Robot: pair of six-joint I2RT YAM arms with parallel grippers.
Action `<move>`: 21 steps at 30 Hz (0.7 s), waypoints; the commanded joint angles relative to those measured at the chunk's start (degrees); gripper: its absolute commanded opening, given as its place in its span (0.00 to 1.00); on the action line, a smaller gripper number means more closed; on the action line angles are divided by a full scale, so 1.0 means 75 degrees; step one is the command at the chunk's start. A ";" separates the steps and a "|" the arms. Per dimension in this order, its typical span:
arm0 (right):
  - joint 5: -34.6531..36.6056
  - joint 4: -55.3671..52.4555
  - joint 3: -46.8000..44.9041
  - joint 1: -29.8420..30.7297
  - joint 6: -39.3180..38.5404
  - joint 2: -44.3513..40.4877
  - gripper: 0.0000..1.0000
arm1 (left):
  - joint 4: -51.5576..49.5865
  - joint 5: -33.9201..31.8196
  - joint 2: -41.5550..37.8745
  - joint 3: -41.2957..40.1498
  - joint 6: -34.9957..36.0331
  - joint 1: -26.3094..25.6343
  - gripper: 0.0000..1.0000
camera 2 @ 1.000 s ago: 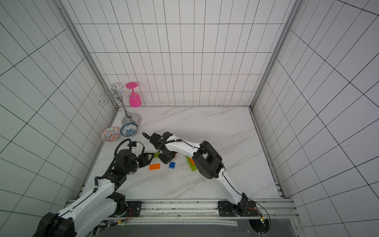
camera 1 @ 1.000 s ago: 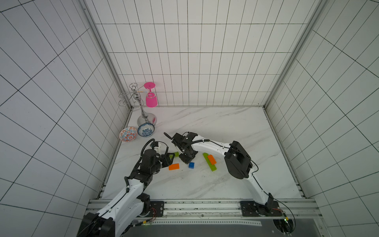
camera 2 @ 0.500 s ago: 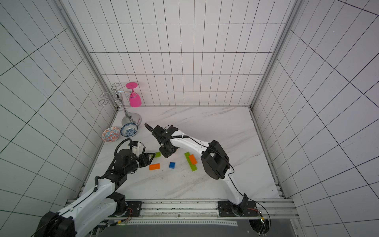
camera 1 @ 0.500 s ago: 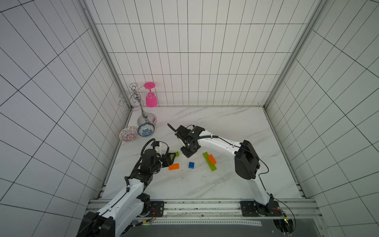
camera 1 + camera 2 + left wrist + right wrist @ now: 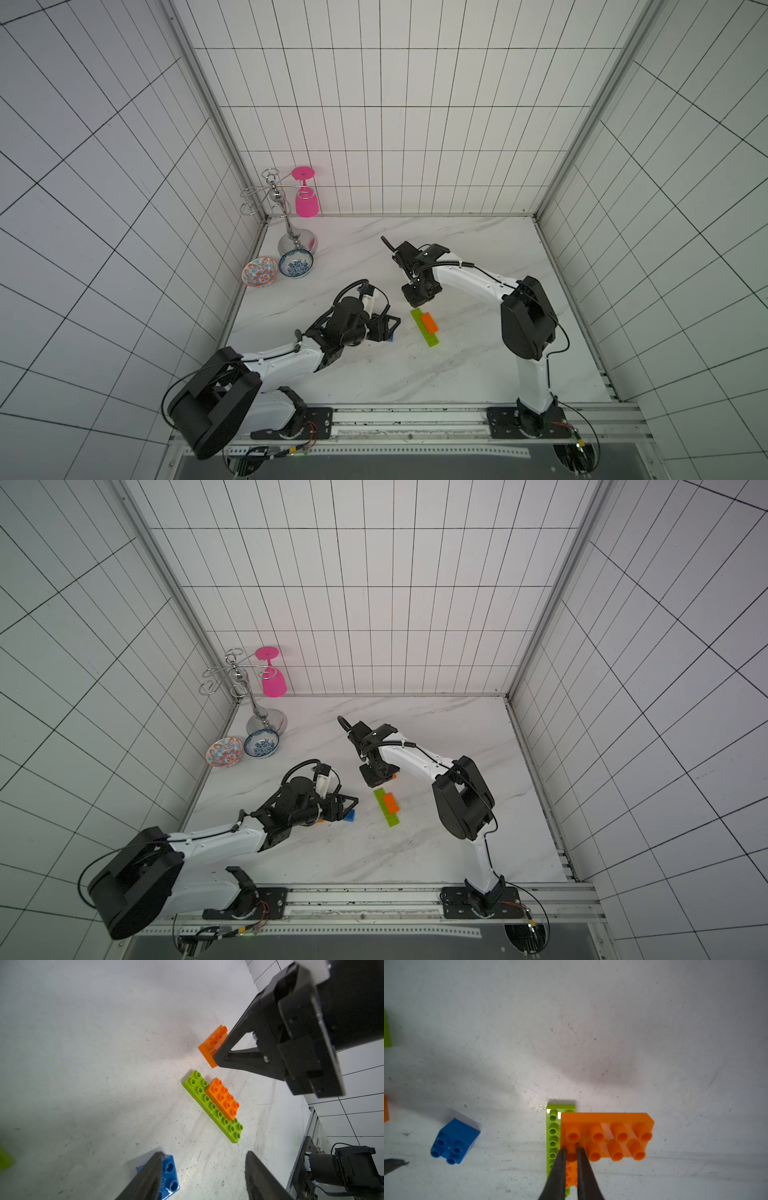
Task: Assemble a small pinwheel with lego
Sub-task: Assemble the lego brick with the lego brick.
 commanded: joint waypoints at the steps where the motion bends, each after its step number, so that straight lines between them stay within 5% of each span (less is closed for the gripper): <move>1: -0.0004 -0.0109 -0.0391 -0.0020 0.0034 -0.0141 0.12 | 0.0658 -0.0139 0.0368 0.0146 -0.0199 -0.0049 0.65; 21: -0.0292 0.0039 -0.0786 -0.0072 -0.0094 0.0146 0.12 | 0.0763 -0.0113 0.0742 0.0204 -0.0199 -0.0052 0.64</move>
